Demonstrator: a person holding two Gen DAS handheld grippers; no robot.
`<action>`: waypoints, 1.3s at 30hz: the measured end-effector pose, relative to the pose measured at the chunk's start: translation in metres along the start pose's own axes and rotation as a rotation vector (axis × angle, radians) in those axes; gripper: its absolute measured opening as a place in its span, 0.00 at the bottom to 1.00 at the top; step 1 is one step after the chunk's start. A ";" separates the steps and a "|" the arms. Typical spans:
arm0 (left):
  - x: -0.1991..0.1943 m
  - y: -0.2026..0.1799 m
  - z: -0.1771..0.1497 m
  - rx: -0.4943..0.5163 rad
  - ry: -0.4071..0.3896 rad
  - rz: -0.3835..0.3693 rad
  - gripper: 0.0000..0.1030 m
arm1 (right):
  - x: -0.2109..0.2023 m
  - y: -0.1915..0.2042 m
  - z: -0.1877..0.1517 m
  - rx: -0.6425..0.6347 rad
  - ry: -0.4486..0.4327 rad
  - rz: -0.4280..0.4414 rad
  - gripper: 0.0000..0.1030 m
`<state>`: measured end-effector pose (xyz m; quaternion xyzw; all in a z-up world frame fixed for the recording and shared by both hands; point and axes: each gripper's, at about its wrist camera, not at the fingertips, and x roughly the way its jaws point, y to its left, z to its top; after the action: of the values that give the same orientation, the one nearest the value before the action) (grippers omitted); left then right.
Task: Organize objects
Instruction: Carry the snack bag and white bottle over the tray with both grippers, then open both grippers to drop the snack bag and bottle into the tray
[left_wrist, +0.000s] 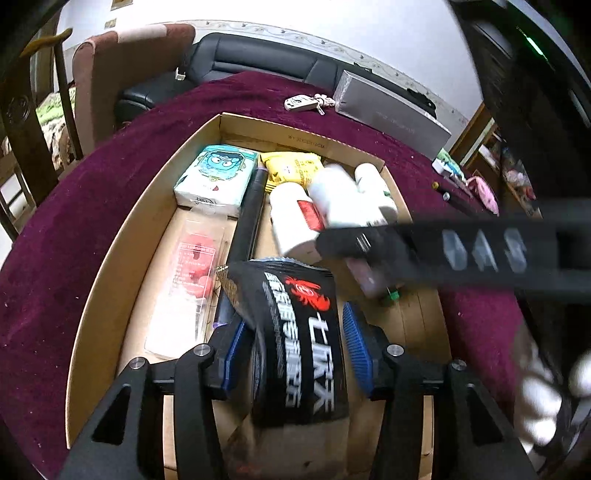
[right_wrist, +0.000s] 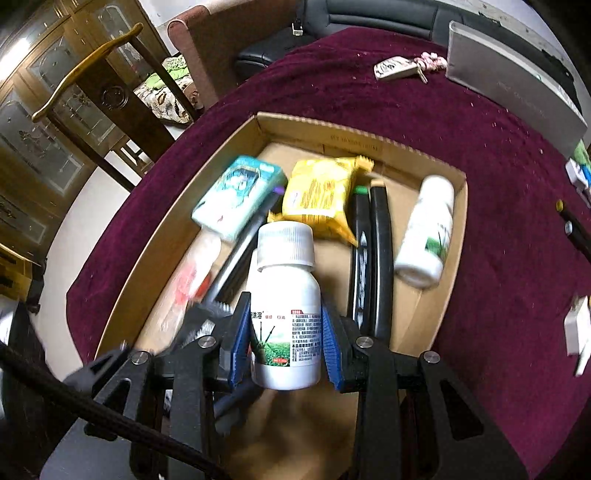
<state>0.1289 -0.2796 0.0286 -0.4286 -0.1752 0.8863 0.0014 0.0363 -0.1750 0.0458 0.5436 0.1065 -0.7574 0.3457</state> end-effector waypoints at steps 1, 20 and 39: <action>-0.001 0.002 0.001 -0.014 -0.002 -0.009 0.43 | -0.001 -0.001 -0.006 0.005 0.007 0.003 0.32; -0.045 0.028 0.002 -0.062 -0.098 0.005 0.48 | 0.008 -0.004 -0.037 0.065 0.031 0.026 0.32; -0.085 0.011 0.007 -0.102 -0.286 -0.141 0.66 | -0.074 -0.034 -0.069 0.106 -0.303 0.106 0.59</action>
<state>0.1789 -0.3050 0.0941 -0.2843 -0.2481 0.9259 0.0167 0.0791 -0.0823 0.0781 0.4455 -0.0157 -0.8158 0.3684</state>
